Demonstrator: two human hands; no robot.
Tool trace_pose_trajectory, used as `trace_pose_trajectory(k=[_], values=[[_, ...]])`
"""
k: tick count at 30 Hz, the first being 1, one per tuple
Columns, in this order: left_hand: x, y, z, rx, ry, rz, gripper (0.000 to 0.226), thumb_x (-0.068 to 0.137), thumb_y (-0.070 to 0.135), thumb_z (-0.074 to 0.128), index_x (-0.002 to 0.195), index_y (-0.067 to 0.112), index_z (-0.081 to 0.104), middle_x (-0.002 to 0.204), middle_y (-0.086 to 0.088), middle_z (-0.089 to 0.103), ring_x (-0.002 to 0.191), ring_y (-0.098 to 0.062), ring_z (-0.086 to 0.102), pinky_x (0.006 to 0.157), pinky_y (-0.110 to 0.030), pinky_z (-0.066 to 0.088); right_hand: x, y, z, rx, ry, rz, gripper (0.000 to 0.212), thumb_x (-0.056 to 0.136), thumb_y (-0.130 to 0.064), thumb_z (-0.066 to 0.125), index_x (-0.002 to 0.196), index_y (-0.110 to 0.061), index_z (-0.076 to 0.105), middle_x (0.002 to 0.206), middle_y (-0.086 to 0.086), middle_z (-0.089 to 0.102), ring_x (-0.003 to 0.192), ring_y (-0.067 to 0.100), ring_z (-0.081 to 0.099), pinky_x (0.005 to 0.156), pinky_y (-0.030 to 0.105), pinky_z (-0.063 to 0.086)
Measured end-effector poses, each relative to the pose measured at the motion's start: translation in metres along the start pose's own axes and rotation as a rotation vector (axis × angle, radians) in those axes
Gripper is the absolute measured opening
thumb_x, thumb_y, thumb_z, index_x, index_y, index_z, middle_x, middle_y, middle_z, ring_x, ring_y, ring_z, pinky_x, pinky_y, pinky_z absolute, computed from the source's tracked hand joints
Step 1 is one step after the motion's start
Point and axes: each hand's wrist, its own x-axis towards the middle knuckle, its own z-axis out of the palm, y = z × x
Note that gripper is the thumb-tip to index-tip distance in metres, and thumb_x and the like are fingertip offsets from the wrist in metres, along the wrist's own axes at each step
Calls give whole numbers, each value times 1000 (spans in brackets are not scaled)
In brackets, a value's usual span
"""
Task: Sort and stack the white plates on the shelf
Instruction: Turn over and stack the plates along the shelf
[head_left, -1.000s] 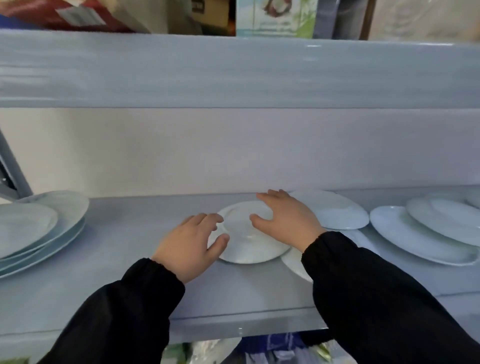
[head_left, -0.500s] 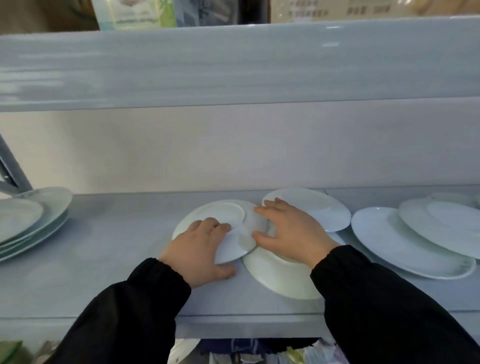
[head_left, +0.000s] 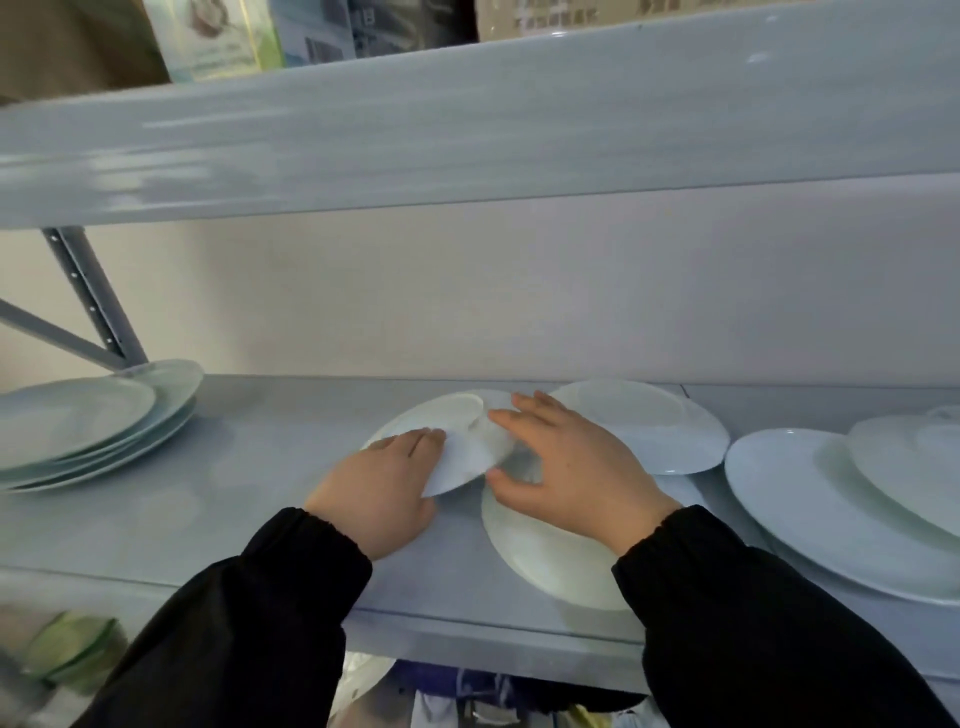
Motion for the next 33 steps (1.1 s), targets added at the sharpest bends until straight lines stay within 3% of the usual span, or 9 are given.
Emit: trace_pose_trajectory(k=[6,10,14,16,18,20,22,26,33], values=[[0,-47,-18,-251,284,-298,45,88,20,46,133,17,47,122,-13,55,99,-40,58,80,-42,46,2,-4,-9,44,104,-61,77,83,-64,48,153,-50,19,164,-17,21,146,1,25,110,28,38],[-2,-65,-21,-592,467,-553,19,82,18,39,92,13,54,89,-13,57,79,-35,56,60,-34,44,5,2,0,44,90,-30,79,75,-71,33,149,-45,36,160,-18,29,145,0,26,113,27,34],[0,-60,-6,-1257,462,-755,37,84,7,41,115,20,57,104,-1,65,91,-24,64,60,-43,60,4,7,5,37,59,-3,81,73,-73,29,148,-45,39,160,-20,28,145,-2,23,111,23,30],[2,-62,9,-1367,440,-825,37,83,6,43,115,16,58,107,-6,66,92,-27,65,63,-46,60,4,8,4,40,45,1,78,76,-72,33,148,-44,39,159,-21,28,145,-2,23,111,23,30],[1,-71,20,-1130,387,-871,32,77,15,51,108,13,60,107,-11,66,92,-30,65,73,-48,58,3,8,4,35,36,1,66,85,-65,46,147,-43,41,158,-20,30,144,-2,26,110,22,31],[1,-81,30,-819,308,-853,47,76,22,58,122,15,55,124,-11,56,106,-31,58,93,-45,49,3,8,5,32,42,4,58,90,-56,55,145,-42,45,155,-20,37,141,-1,33,107,21,33],[-1,-82,35,-705,291,-794,57,83,16,60,138,16,45,141,-8,36,120,-27,47,103,-35,37,3,10,7,10,44,6,56,89,-57,54,142,-41,49,148,-21,44,135,-1,39,103,19,37],[2,-83,47,-514,326,-668,42,86,20,60,128,19,57,134,-6,46,130,-25,31,104,-29,25,4,13,9,-3,39,10,62,80,-67,41,135,-40,54,135,-24,52,125,-3,45,94,16,38],[0,-84,47,-400,414,-576,31,87,24,55,116,23,64,117,5,60,119,-22,43,95,-25,29,1,17,12,-11,29,17,40,88,-57,57,123,-37,61,121,-22,57,111,-1,51,88,21,44]])
